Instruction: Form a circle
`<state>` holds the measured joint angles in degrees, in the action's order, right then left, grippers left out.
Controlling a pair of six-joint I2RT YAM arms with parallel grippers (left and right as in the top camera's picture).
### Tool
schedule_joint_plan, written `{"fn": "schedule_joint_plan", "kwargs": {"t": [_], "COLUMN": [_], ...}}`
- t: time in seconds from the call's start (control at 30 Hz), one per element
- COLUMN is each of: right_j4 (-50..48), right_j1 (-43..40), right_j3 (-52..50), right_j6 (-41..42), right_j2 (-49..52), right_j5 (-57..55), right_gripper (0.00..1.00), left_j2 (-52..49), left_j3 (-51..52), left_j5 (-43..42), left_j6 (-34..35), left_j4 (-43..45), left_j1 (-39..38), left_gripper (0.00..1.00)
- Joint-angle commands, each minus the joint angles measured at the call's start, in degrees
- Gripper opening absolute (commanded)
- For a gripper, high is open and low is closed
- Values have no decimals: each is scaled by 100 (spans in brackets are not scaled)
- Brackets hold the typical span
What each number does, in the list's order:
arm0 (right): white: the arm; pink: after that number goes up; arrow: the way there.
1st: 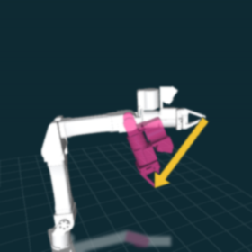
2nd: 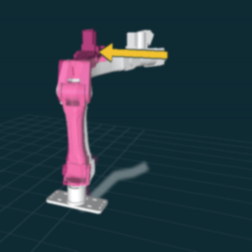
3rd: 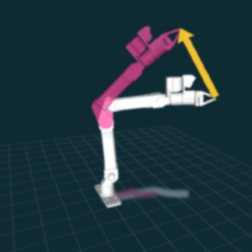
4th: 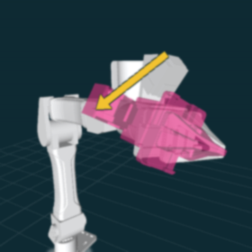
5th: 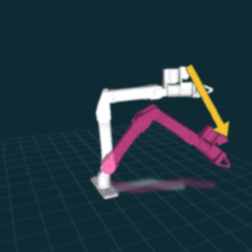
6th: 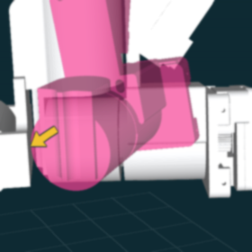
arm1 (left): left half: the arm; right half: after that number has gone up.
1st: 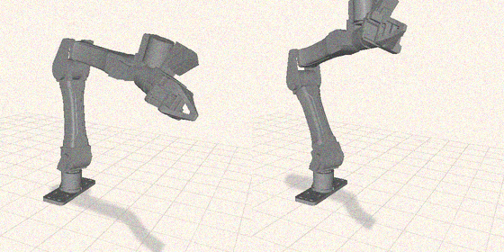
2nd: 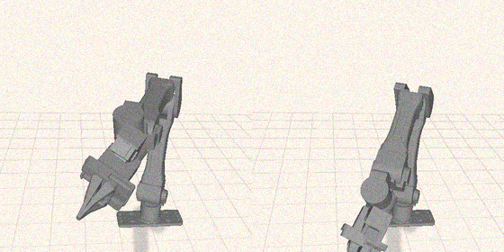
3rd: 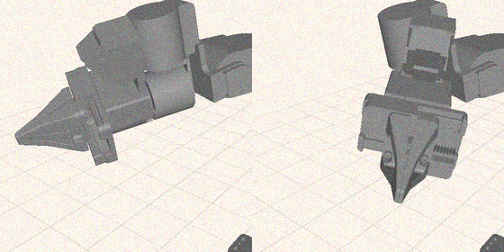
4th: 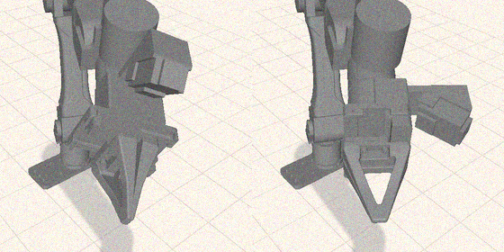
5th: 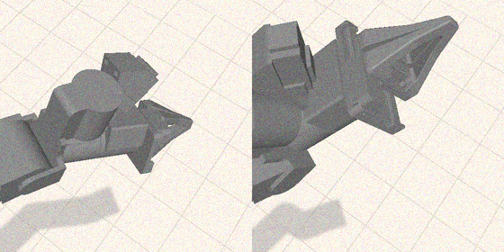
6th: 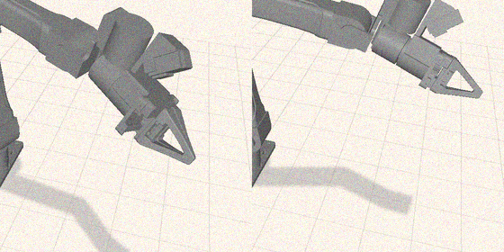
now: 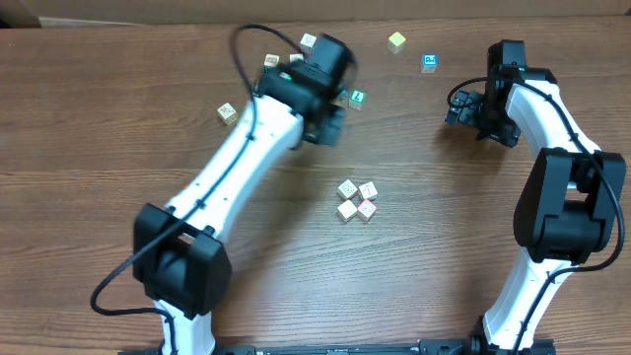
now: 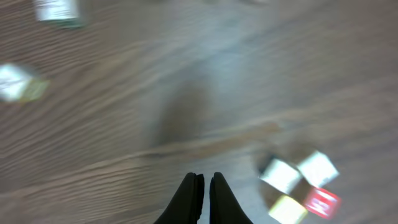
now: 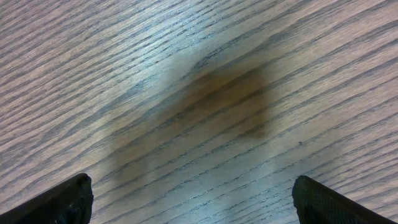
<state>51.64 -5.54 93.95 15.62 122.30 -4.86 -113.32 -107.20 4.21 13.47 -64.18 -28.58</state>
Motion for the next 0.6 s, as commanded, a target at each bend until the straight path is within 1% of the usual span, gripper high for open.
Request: {"fn": "schedule_joint_plan", "kwargs": {"t": [0.0, 0.1, 0.2, 0.33, 0.4, 0.43, 0.47, 0.5, 0.57], "right_j4": [-20, -20, -20, -20, -177, -258, -271, -195, 85], "right_j1": [-11, -11, -11, -11, -11, -11, -11, -11, -11], "right_j3": [57, 57, 57, 57, 57, 57, 57, 57, 57], "right_j6": [4, 4, 4, 4, 127, 219, 295, 306, 339], "right_j2": [-68, -70, -68, -70, -68, -68, -70, -70, -68], "right_j5": [-20, -20, -17, -20, 216, 431, 715, 1137, 1672], "right_gripper": [100, 100, 100, 100, 100, 100, 100, 100, 100], "left_j2": [111, 111, 111, 111, 111, 111, 111, 111, 111], "left_j3": [-20, -13, -7, -2, -2, -2, -2, -2, -2], "left_j5": [238, 240, 240, 238, 240, 240, 238, 238, 236], "left_j6": [238, 407, 586, 693, 688, 688, 688, 688, 688], "left_j4": [-39, -118, -146, -258, -420, -472, -507, -522, -514], "left_j1": [525, 918, 1504, 2050, 2420, 2522, 2629, 2723, 2874], "left_gripper": [4, 4, 5, 17, 39, 54, 82, 100, 100]}}
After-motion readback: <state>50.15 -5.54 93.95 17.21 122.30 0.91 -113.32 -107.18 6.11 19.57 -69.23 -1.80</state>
